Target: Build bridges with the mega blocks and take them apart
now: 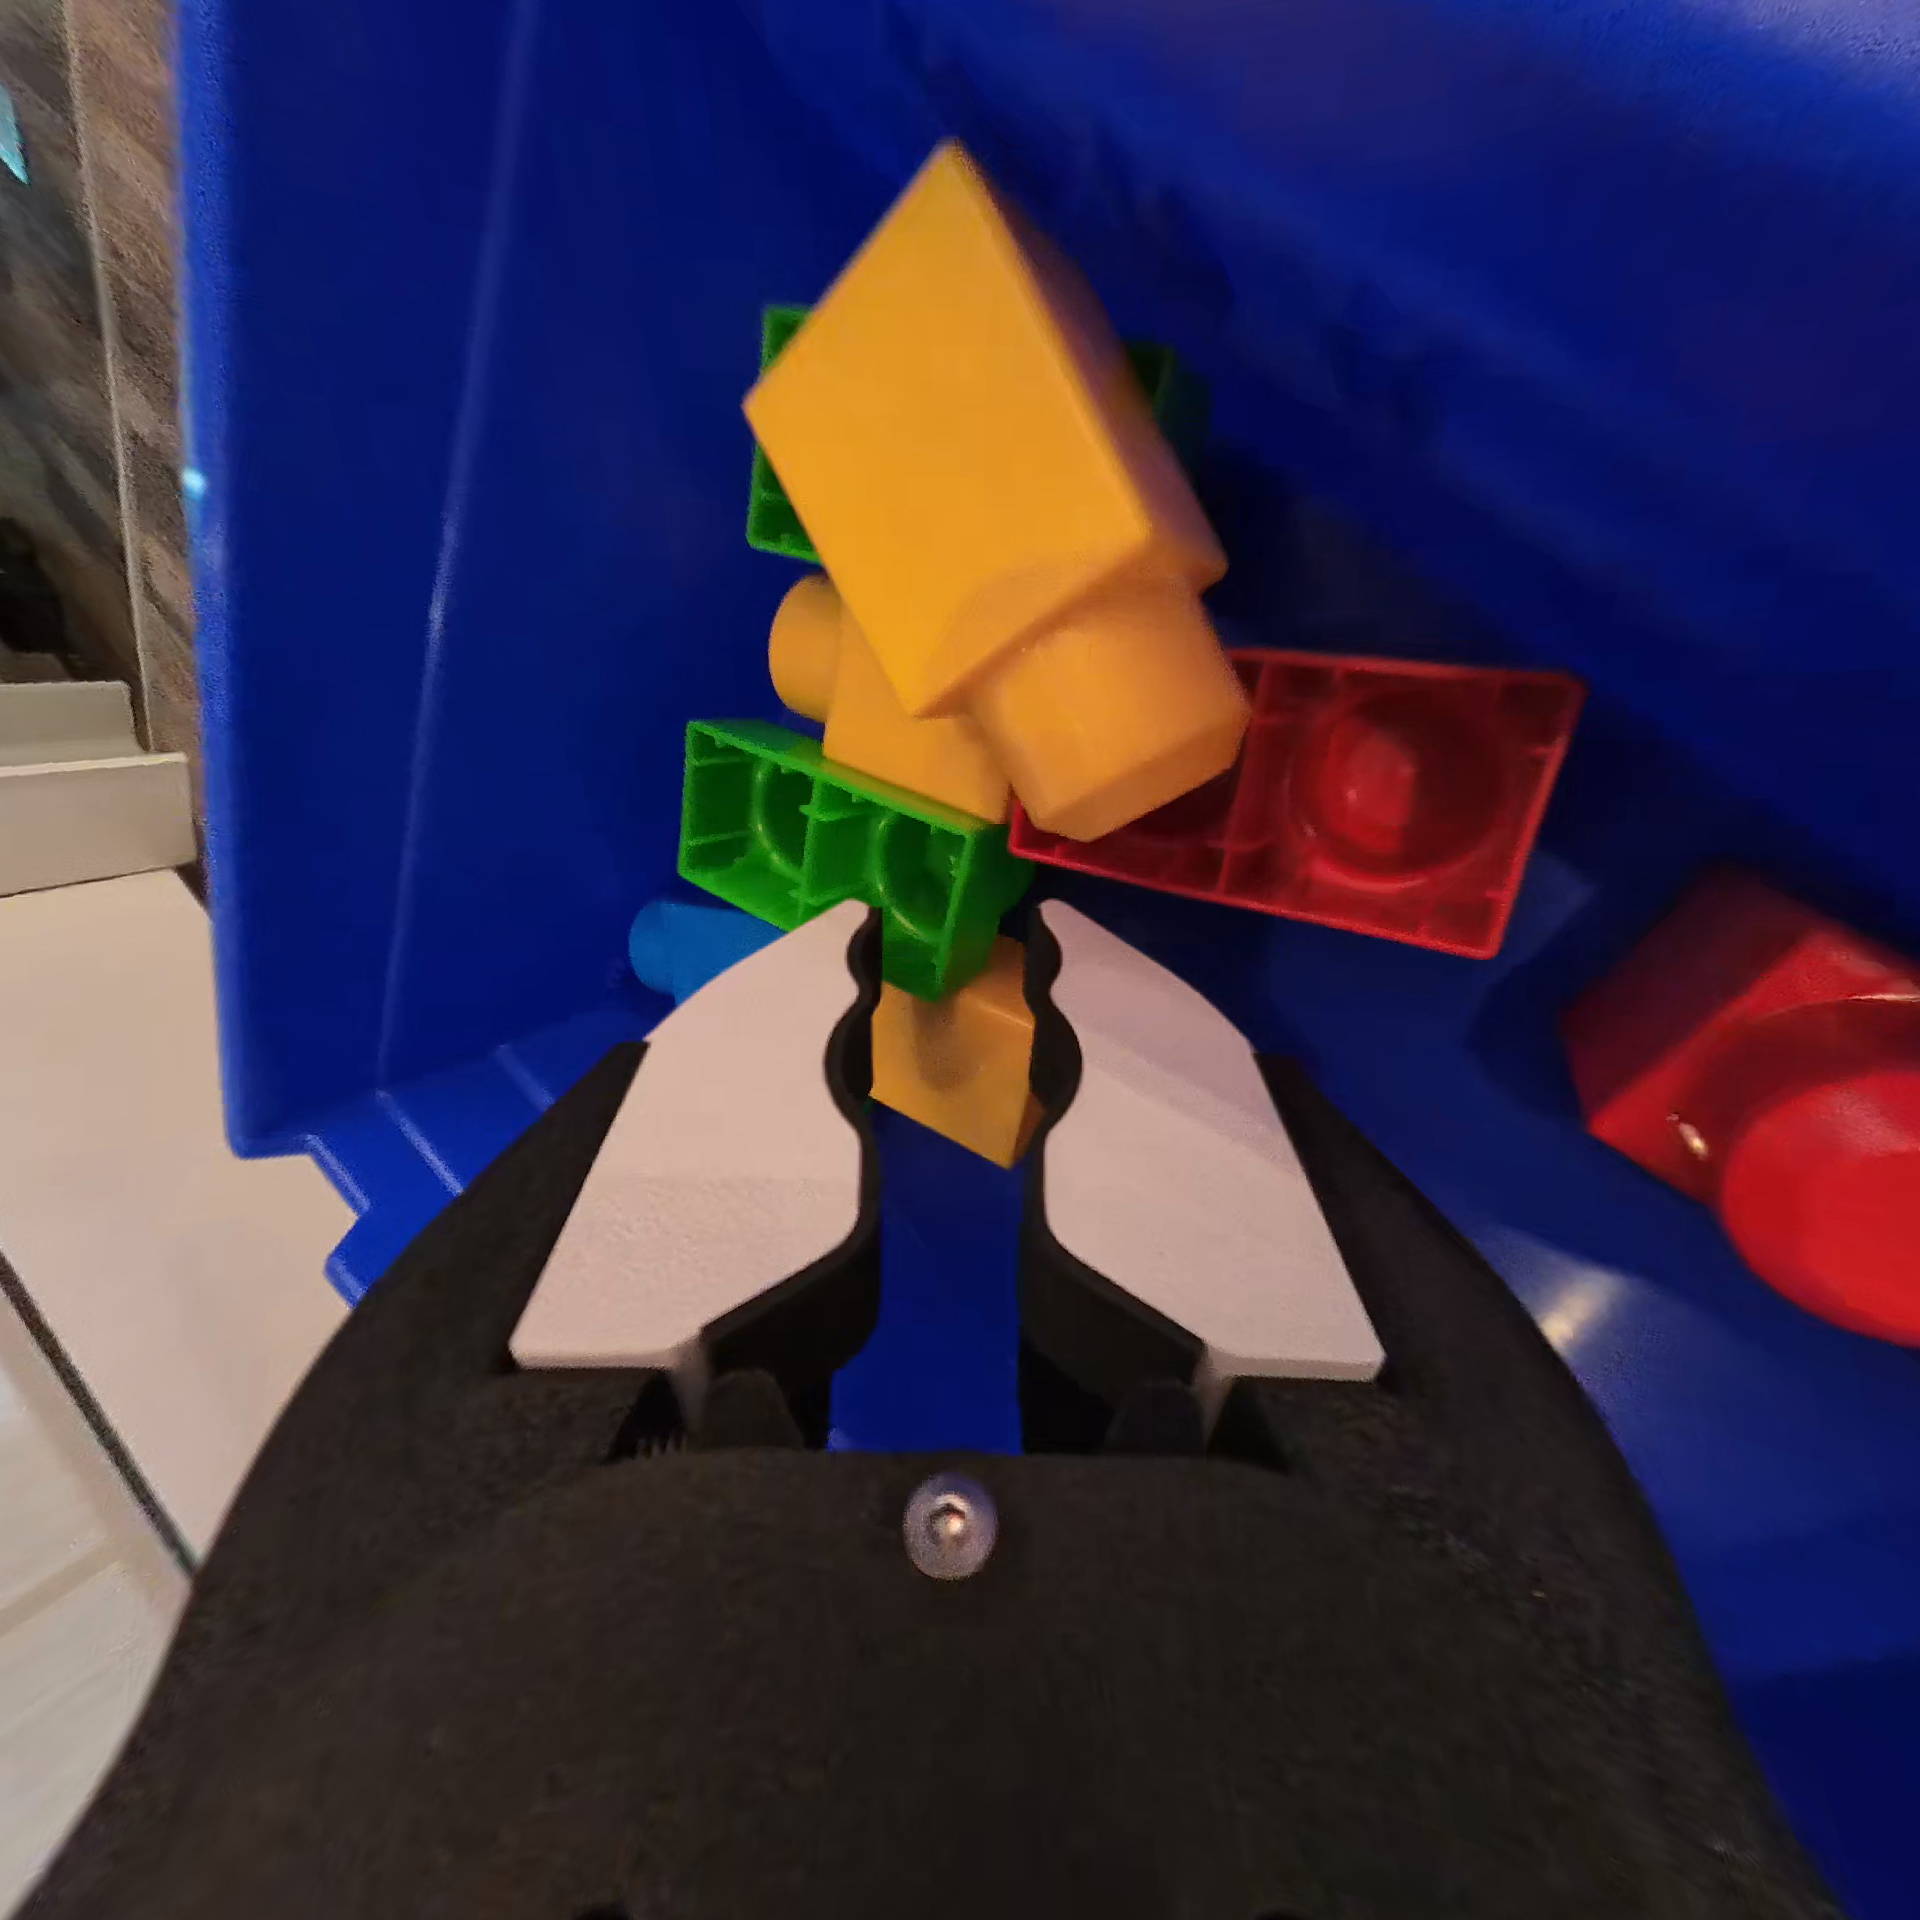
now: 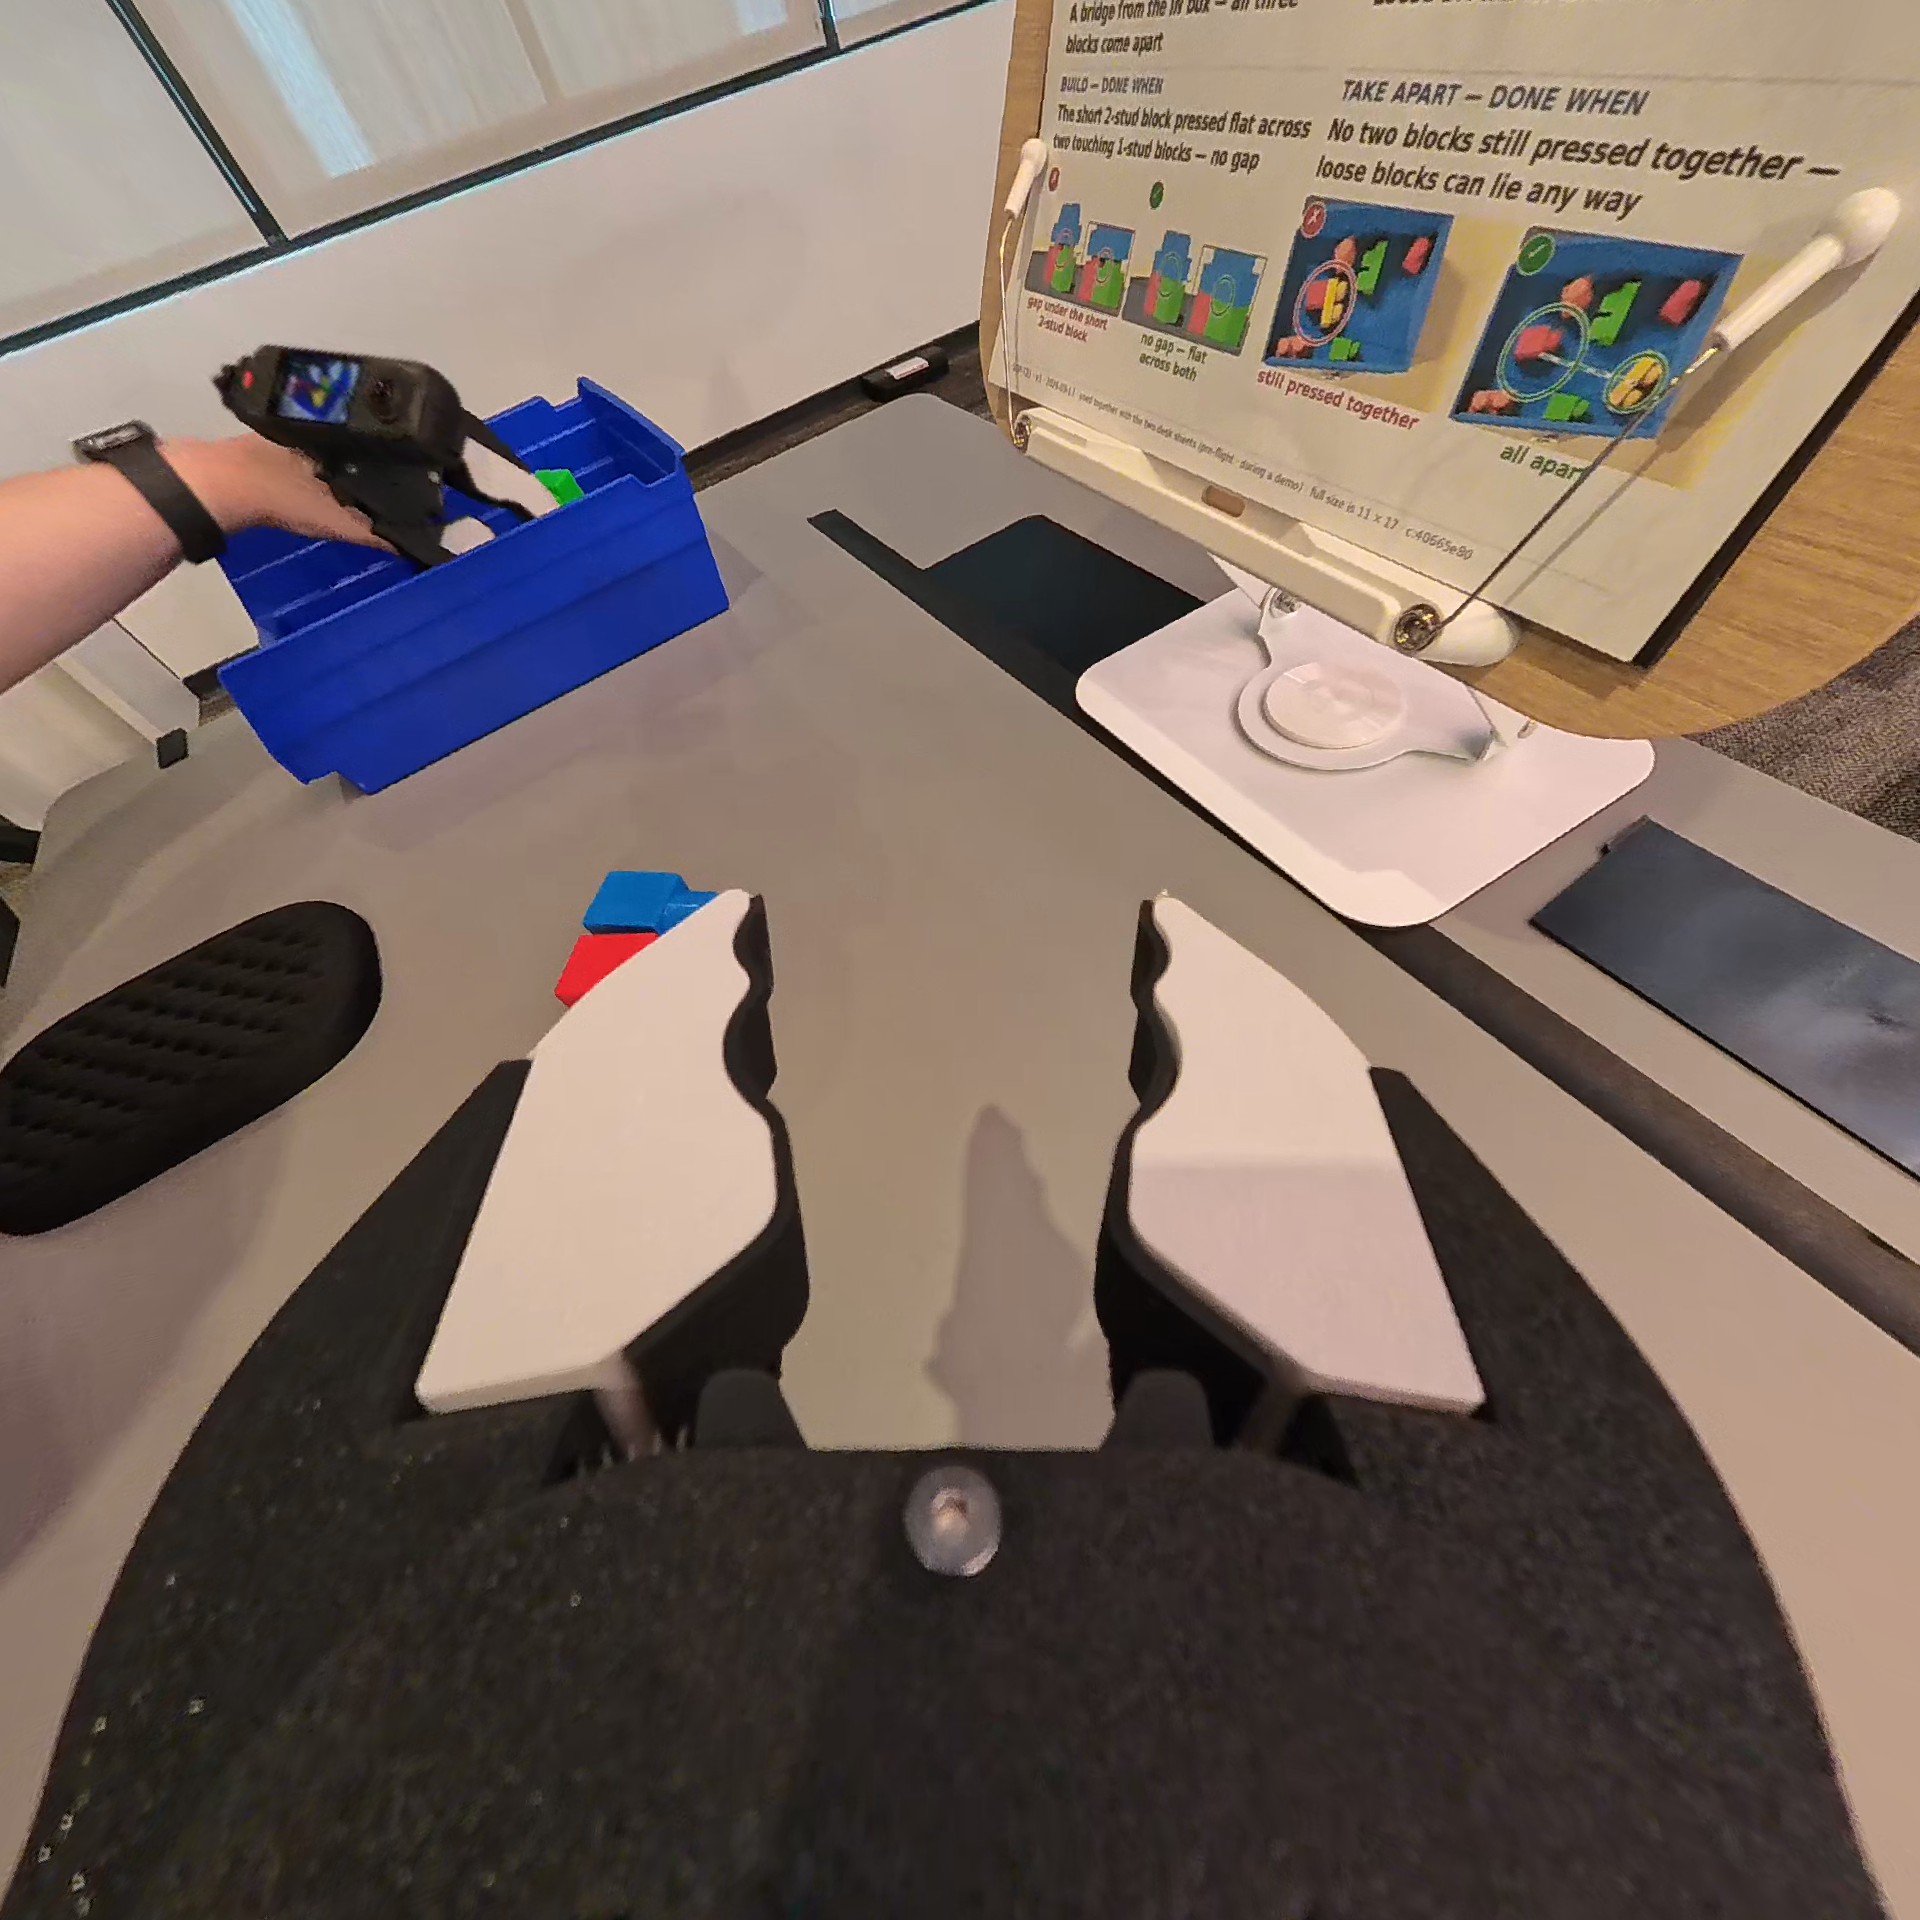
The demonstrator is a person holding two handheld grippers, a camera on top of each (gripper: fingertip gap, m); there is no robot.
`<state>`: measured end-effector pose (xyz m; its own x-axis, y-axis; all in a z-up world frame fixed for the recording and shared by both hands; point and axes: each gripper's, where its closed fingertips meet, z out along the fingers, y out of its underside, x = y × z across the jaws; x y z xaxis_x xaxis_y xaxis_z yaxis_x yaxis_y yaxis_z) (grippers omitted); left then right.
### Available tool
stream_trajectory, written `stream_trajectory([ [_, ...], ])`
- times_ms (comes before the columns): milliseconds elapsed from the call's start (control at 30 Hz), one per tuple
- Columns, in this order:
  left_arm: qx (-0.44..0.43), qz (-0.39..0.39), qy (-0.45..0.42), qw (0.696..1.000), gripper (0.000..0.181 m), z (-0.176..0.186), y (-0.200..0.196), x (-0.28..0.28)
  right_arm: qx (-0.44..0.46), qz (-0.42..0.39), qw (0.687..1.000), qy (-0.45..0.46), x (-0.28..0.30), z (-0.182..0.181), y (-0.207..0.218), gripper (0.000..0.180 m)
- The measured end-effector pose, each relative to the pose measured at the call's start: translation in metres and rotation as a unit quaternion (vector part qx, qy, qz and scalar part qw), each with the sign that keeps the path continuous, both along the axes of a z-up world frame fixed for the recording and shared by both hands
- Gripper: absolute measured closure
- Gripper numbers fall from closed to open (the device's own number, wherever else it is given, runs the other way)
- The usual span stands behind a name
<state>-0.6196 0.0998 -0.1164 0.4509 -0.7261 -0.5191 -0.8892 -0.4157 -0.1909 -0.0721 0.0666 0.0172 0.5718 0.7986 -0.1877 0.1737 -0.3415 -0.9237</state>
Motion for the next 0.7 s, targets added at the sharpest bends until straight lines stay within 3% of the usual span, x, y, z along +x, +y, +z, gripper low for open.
stream_trajectory([
  [133, -0.023, 0.003, 0.018, 1.0, 0.171, -0.012, 0.001, -0.005, 0.001, -0.003, 1.0, 0.001, 0.002, 0.001, 0.0, 0.114],
  [300, 0.011, 0.023, 0.006, 1.0, 0.174, -0.006, 0.002, -0.006, -0.001, -0.003, 1.0, 0.004, 0.002, 0.001, 0.001, 0.114],
  [500, 0.143, 0.061, -0.111, 0.982, 0.174, 0.072, -0.014, 0.008, 0.005, 0.002, 1.0, 0.014, -0.01, 0.006, 0.0, 0.115],
  [600, 0.186, 0.017, -0.241, 0.952, 0.175, 0.123, -0.043, 0.065, 0.014, 0.032, 0.998, 0.045, -0.042, 0.021, -0.006, 0.117],
  [700, 0.168, -0.059, -0.369, 0.912, 0.175, 0.159, -0.081, 0.154, 0.061, 0.122, 0.986, 0.091, -0.1, 0.049, -0.036, 0.117],
])
